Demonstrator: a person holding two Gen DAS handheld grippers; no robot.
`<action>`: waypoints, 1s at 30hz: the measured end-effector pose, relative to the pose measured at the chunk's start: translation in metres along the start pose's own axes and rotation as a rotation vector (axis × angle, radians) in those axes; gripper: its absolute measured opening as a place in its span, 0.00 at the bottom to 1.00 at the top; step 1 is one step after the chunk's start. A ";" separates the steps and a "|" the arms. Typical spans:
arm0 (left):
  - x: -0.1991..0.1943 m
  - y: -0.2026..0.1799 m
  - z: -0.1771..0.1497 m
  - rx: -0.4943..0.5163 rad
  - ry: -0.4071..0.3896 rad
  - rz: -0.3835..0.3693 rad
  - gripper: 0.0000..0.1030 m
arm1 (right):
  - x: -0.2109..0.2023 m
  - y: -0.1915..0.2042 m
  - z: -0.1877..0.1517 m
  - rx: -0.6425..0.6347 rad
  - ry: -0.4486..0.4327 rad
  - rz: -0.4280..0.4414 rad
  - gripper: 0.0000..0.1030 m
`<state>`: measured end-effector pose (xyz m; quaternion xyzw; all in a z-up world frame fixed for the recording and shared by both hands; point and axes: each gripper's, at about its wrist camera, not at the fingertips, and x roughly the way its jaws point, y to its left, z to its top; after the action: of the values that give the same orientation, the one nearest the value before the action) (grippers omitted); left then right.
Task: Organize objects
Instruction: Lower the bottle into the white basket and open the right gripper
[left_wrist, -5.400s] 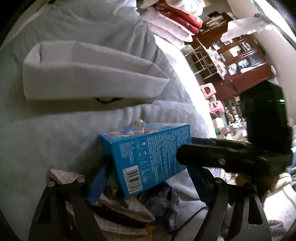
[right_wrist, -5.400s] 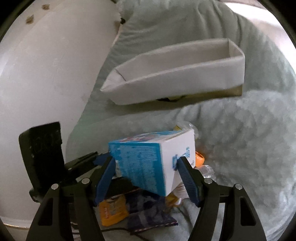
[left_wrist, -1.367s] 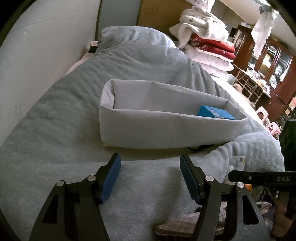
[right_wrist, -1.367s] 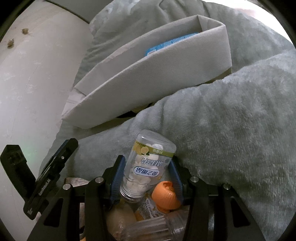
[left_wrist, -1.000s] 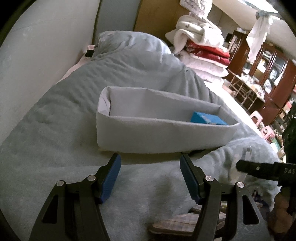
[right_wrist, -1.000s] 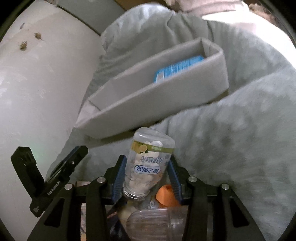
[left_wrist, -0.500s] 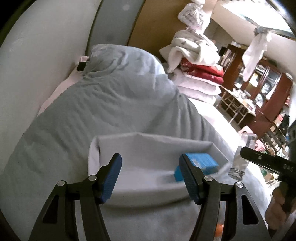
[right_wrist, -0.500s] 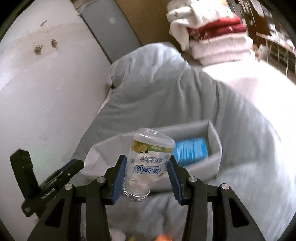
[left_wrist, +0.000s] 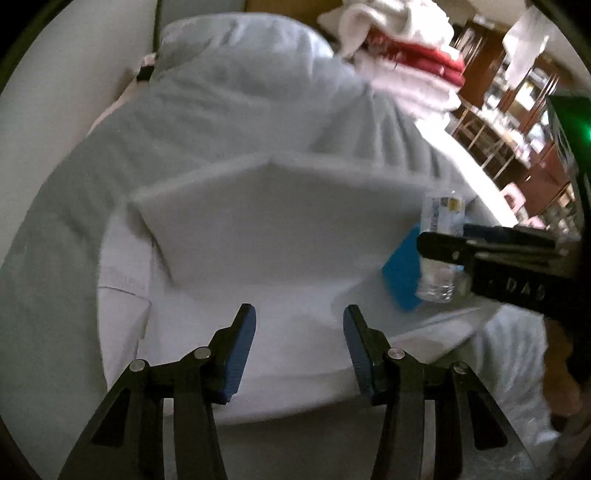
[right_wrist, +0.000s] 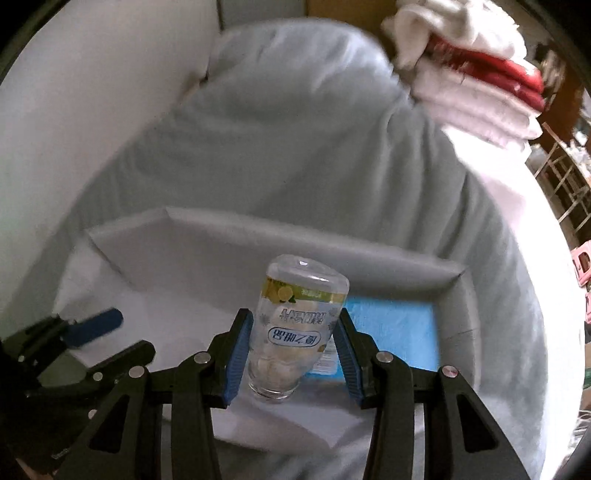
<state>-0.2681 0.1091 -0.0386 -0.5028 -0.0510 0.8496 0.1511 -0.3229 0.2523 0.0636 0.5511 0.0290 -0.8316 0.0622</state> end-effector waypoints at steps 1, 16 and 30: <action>0.002 0.001 -0.003 -0.006 0.014 -0.008 0.47 | 0.003 0.000 -0.002 0.005 0.017 0.005 0.42; 0.013 0.016 -0.023 -0.052 0.090 0.042 0.48 | -0.003 -0.011 0.002 0.099 0.009 0.150 0.44; -0.013 0.018 -0.027 -0.045 0.000 0.026 0.48 | -0.032 0.013 -0.039 -0.059 -0.112 0.099 0.44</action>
<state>-0.2422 0.0863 -0.0452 -0.5068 -0.0635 0.8500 0.1287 -0.2730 0.2467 0.0781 0.5025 0.0225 -0.8558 0.1207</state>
